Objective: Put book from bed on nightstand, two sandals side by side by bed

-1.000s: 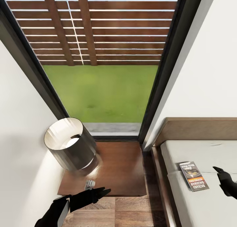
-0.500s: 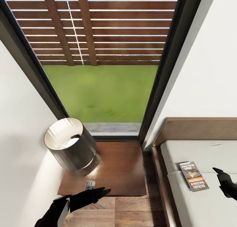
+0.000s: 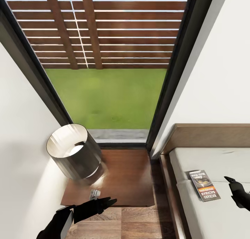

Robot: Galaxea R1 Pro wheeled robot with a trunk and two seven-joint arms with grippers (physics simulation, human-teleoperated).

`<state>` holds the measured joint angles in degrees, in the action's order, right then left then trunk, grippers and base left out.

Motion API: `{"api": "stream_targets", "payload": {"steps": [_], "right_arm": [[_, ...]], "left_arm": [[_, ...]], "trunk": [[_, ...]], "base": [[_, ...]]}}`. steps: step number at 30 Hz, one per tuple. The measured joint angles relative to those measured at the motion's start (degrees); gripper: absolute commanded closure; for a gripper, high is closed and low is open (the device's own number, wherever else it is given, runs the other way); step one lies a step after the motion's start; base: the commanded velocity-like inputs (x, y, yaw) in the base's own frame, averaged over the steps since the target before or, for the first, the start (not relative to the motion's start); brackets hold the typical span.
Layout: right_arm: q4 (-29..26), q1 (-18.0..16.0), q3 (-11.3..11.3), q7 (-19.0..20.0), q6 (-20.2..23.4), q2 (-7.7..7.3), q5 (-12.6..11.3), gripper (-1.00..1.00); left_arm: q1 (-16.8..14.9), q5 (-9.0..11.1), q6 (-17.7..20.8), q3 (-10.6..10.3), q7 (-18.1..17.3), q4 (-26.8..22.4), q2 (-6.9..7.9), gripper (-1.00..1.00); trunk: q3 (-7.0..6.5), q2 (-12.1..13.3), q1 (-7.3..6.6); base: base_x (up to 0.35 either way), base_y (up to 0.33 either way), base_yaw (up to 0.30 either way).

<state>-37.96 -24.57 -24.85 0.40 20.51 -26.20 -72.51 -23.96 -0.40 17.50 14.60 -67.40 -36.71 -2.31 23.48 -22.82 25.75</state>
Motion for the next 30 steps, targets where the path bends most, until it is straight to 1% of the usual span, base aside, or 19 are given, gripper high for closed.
{"api": "stream_targets", "payload": {"steps": [22,30], "right_arm": [[-0.70,0.00,0.26,0.48,-0.01,0.06,-0.04,-1.00],[-0.80,0.00,0.27,0.48,-0.02,0.08,-0.03,-1.00]], "left_arm": [[0.00,0.00,-0.02,0.00,0.09,0.00,-0.18,-1.00],[0.00,0.00,0.00,0.00,0.09,0.00,-0.43,-1.00]], "trunk": [[0.02,0.00,0.00],[0.63,0.00,0.00]], "base": [[0.000,0.000,0.000],[0.000,0.000,0.000]]}}
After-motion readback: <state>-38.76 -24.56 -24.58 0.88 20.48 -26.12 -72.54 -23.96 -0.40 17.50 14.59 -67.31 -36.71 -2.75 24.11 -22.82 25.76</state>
